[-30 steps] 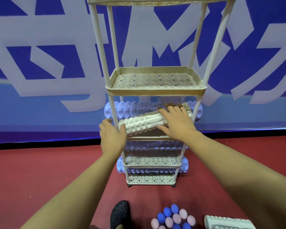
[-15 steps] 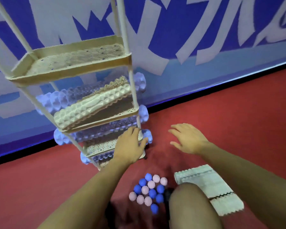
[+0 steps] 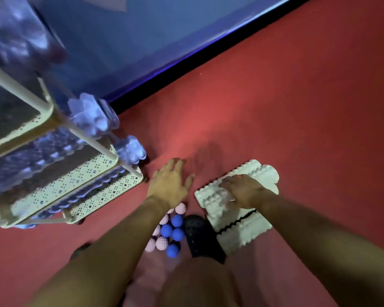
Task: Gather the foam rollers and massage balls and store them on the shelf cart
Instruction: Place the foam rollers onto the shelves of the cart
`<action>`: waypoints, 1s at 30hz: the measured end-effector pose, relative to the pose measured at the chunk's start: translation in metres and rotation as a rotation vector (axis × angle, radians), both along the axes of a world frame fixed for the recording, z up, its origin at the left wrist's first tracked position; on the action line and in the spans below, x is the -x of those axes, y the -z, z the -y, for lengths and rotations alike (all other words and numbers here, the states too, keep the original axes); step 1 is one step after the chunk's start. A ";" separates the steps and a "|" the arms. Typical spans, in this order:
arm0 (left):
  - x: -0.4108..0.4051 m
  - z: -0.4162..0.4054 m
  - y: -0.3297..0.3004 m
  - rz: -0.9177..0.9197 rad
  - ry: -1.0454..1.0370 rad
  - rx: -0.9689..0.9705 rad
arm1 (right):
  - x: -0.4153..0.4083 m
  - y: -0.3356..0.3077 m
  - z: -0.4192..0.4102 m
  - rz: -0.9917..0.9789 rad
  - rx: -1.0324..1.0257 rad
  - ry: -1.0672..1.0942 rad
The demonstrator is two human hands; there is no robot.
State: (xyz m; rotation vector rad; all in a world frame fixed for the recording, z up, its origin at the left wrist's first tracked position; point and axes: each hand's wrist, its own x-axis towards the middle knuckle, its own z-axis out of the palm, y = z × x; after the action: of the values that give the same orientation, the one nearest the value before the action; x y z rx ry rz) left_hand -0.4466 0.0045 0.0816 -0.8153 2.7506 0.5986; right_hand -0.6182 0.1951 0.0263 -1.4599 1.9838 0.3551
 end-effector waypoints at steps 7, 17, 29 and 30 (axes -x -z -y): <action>-0.007 0.005 0.039 0.071 -0.022 -0.038 | -0.011 0.061 -0.004 0.020 -0.063 -0.007; -0.016 0.023 0.015 0.057 -0.101 -0.070 | -0.015 0.055 -0.001 -0.124 0.063 -0.059; -0.103 0.057 -0.172 -0.249 -0.325 0.136 | -0.057 -0.205 0.114 0.247 0.839 0.529; -0.120 0.061 -0.191 -0.271 -0.339 0.181 | -0.067 -0.227 0.124 0.307 0.898 0.574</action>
State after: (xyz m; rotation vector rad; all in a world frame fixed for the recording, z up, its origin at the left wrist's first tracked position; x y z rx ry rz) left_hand -0.3266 -0.0567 0.2727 -1.3528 2.9638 0.5600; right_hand -0.5513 0.0711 0.2530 -1.1935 2.2696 -1.0587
